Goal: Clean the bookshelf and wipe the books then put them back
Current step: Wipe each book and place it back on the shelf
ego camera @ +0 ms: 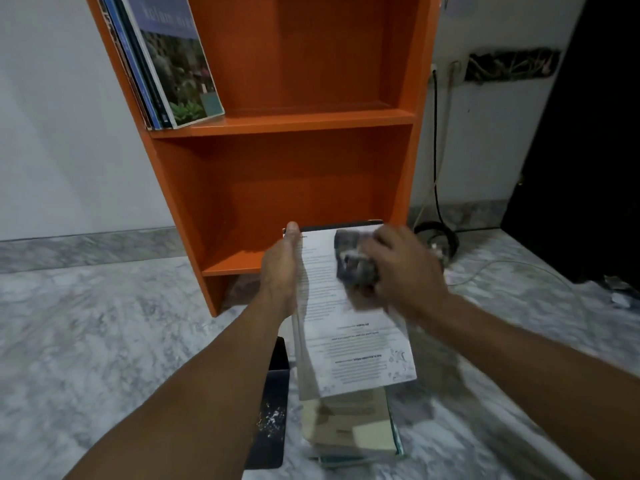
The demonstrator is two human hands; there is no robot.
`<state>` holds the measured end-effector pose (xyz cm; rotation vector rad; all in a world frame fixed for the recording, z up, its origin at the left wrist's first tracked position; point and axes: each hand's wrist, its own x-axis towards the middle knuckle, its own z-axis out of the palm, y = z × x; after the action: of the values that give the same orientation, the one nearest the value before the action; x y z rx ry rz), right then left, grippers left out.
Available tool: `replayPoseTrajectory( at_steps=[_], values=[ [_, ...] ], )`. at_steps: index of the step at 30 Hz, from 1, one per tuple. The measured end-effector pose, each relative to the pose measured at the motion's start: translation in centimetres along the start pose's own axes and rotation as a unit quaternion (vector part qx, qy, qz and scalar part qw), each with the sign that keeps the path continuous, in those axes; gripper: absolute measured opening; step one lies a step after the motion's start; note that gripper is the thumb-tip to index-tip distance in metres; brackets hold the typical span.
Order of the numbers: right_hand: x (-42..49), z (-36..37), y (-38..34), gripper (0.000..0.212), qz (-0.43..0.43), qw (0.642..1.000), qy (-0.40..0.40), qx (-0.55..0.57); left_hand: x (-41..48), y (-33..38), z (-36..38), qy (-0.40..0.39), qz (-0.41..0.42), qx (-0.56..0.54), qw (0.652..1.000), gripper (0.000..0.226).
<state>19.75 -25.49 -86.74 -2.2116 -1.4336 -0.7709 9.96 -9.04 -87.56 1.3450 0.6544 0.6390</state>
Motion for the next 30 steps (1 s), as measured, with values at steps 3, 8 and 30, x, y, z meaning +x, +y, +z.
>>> replayPoseTrajectory(
  at_steps=[3, 8, 30],
  values=[
    [-9.3, 1.2, -3.3, 0.040, -0.185, 0.972, -0.141, 0.008, 0.2, 0.5, -1.0, 0.018, 0.005, 0.008, 1.000, 0.065],
    [-7.7, -1.0, -2.0, 0.035, -0.079, 0.977, -0.159, 0.116, 0.1, 0.3, -1.8, 0.008, -0.020, -0.006, 1.000, 0.063],
    [2.7, -1.1, -3.6, 0.054, 0.056, 0.997, 0.011, 0.048, 1.7, 0.5, -1.9, -0.045, -0.057, -0.063, 0.995, 0.074]
  ],
)
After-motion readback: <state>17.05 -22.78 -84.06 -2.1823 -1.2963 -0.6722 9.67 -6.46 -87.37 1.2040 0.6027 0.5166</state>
